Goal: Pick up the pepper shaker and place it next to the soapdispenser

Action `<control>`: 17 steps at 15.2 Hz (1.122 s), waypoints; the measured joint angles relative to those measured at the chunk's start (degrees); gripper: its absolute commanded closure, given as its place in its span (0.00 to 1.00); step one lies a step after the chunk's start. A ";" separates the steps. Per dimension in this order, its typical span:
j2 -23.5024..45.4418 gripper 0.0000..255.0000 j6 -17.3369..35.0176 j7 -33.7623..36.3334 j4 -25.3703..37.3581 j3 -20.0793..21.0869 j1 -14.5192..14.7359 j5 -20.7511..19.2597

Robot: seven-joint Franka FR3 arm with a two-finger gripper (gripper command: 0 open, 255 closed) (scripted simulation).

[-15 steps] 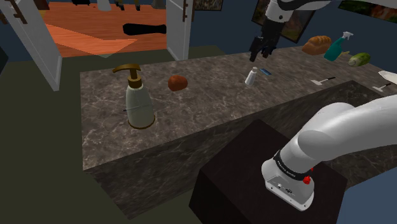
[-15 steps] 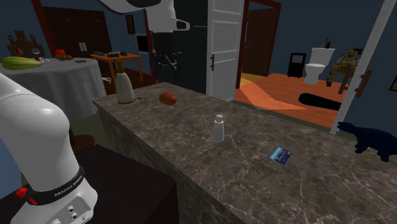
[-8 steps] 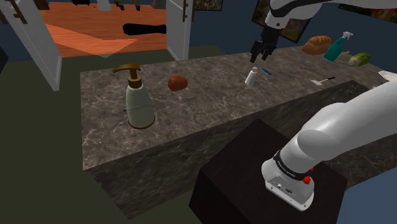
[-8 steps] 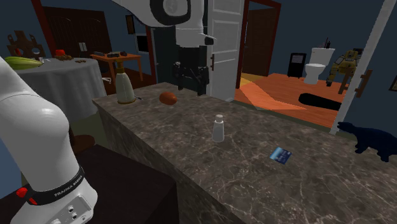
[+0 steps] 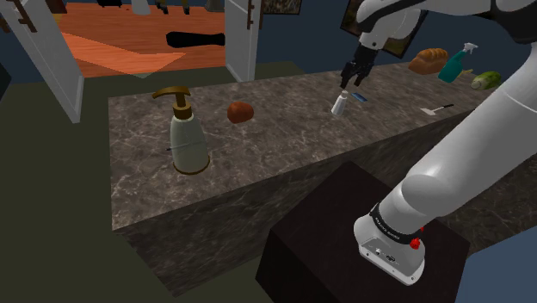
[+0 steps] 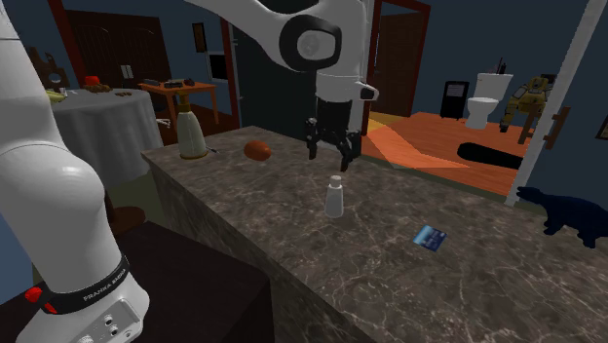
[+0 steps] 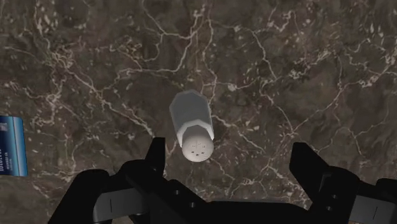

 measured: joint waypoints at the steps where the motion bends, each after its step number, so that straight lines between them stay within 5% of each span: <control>1: 2.56 0.00 0.01 -1.83 1.83 -0.66 -0.36 1.87; 16: 8.73 0.00 5.71 -5.95 0.74 -0.88 -1.14 6.77; 17: 8.73 1.00 5.71 -5.95 0.74 -0.88 -1.14 6.77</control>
